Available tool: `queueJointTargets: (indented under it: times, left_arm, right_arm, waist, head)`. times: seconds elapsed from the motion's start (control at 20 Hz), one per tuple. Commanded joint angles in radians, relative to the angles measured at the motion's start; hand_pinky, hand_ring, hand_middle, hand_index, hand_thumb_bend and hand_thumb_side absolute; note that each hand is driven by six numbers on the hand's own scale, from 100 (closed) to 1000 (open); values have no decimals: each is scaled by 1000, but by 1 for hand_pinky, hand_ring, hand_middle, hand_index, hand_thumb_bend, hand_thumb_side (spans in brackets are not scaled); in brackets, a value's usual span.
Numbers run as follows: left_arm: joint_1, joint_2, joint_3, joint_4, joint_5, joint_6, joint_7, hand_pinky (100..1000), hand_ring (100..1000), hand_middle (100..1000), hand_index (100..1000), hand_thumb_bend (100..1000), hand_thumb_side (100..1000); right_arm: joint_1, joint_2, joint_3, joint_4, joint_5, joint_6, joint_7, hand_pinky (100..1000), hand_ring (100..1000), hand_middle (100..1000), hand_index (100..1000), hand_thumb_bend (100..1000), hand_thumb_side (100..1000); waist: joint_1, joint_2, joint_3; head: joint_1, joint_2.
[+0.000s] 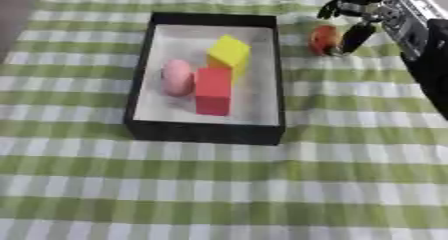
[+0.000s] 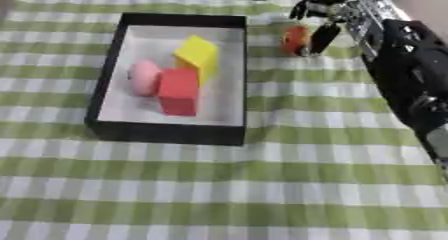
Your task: Pick up objects on the table and place them in the box.
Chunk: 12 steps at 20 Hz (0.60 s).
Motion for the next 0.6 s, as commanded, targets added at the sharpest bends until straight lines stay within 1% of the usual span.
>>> queueJointTargets:
  times: [0.05, 0.15, 0.2, 0.3, 0.35, 0.4, 0.45, 0.5, 0.6]
  left_arm:
    - [-8, 22, 5, -18, 0, -2, -1, 727, 709, 768, 848, 590, 421]
    - [-8, 22, 5, -18, 0, -2, -1, 727, 709, 768, 847, 590, 421]
    - [-8, 21, 5, -18, 0, -3, -1, 727, 709, 768, 847, 589, 421]
    - [-7, 20, 6, -18, 0, -3, -1, 727, 709, 768, 847, 589, 422]
    - [-5, 20, 6, -17, 0, -3, -1, 727, 709, 768, 848, 589, 422]
    - [-2, 19, 7, -17, 0, -3, 0, 727, 709, 768, 848, 588, 423]
    - [1, 19, 8, -16, 0, -4, 1, 727, 709, 768, 848, 588, 423]
    - [4, 19, 9, -15, 0, -4, 2, 728, 709, 768, 847, 588, 424]
    - [9, 20, 9, -14, -1, -4, 3, 728, 709, 768, 848, 588, 423]
  right_arm:
    - [-12, -17, -14, 15, 19, 7, -9, 882, 823, 708, 799, 404, 100]
    - [-12, -14, -15, 21, 16, 7, -3, 880, 822, 706, 796, 401, 100]
    - [-11, -11, -15, 23, 14, 6, 0, 875, 813, 697, 787, 386, 100]
    - [-11, -8, -15, 26, 7, 2, 6, 865, 797, 660, 756, 329, 100]
    - [-12, -8, -13, 24, 1, 0, 8, 863, 794, 651, 749, 317, 100]
    - [-14, -8, -12, 21, -5, -3, 9, 857, 782, 624, 725, 285, 100]
    - [-16, -8, -10, 16, -13, -7, 9, 853, 773, 612, 714, 275, 100]
    - [-18, -9, -7, 9, -23, -9, 9, 843, 751, 572, 676, 271, 100]
    - [-23, -12, -2, -7, -43, -9, 0, 837, 738, 555, 662, 254, 100]
  waist:
    - [0, -1, 0]
    - [0, -1, 0]
    - [0, -1, 0]
    - [0, -2, 1]
    - [0, -3, 0]
    - [0, -4, -2]
    - [-1, -6, -4]
    - [-1, -9, -6]
    - [-3, -14, -12]
  head:
    - [5, -19]
    - [7, -25]
    - [6, -26]
    - [5, -22]
    - [5, -17]
    - [6, -10]
    - [7, -3]
    - [10, 5]
    - [14, 17]
